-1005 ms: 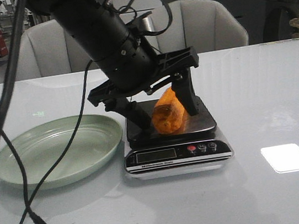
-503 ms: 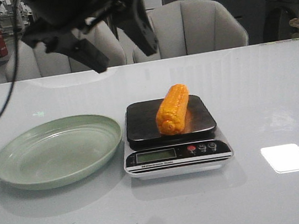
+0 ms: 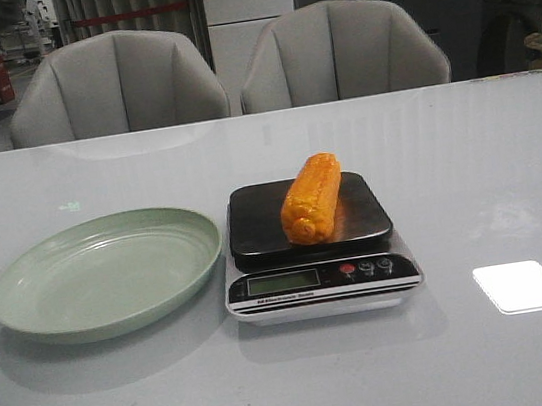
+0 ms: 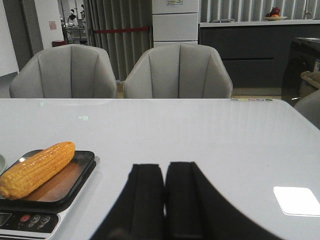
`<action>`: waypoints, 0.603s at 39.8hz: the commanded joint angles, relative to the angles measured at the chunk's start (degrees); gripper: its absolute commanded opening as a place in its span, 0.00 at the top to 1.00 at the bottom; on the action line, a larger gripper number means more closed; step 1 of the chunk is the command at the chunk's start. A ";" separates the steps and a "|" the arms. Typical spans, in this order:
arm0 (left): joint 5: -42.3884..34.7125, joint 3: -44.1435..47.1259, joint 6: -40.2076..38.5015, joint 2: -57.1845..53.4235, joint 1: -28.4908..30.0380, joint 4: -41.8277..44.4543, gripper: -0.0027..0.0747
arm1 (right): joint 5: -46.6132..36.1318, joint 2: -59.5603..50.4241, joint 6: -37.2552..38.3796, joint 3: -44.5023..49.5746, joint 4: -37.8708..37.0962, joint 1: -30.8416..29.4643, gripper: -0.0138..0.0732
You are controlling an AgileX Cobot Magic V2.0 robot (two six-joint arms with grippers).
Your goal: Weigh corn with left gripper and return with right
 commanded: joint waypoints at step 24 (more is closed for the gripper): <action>-5.63 19.96 1.54 -45.59 -0.36 9.36 0.80 | -4.51 -1.08 -0.39 0.42 -0.63 -0.32 0.66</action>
